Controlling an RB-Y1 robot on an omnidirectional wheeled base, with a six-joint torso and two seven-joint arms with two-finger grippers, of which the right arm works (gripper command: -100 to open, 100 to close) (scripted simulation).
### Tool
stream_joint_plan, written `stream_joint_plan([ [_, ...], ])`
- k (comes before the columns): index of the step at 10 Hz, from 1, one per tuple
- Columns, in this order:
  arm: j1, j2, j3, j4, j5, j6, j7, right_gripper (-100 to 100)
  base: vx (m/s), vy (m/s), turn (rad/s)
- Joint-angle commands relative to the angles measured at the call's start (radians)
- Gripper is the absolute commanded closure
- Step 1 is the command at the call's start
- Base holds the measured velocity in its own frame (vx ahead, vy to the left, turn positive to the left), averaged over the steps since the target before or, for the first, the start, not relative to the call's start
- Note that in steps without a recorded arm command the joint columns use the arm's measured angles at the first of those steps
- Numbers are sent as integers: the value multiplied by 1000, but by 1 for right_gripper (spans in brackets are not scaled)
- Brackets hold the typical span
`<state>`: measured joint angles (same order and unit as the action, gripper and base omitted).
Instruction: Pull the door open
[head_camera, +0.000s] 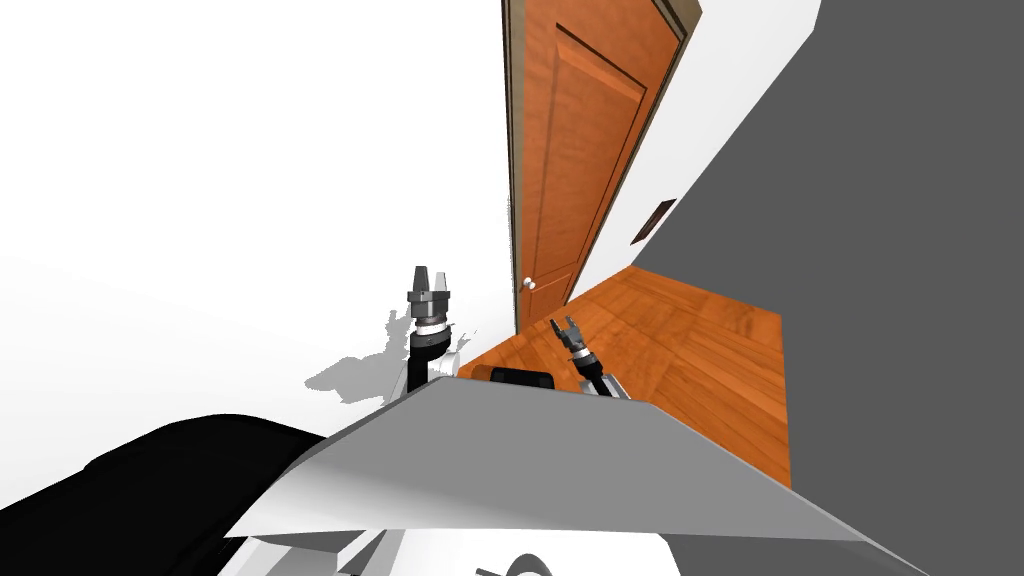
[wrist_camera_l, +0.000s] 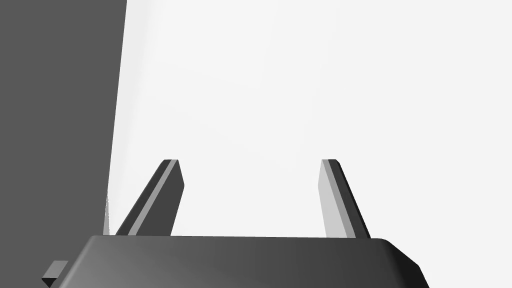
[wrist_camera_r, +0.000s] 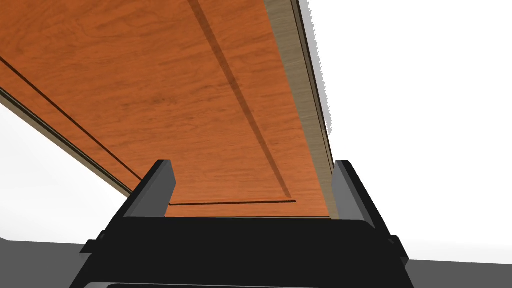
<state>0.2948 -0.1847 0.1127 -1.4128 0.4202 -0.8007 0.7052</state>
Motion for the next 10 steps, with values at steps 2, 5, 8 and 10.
stream_joint_plan([
  [2, -12, -7, 1, 50, 15, -21, 36, -100, 60, -25, 40],
  [5, -24, -12, 4, 102, 32, -42, 75, -100, 67, -29, 37],
  [8, -34, -17, 6, 151, 48, -62, 111, -100, 74, -16, 32],
  [10, -45, -21, 9, 198, 63, -81, 146, -100, 91, -25, 50],
])
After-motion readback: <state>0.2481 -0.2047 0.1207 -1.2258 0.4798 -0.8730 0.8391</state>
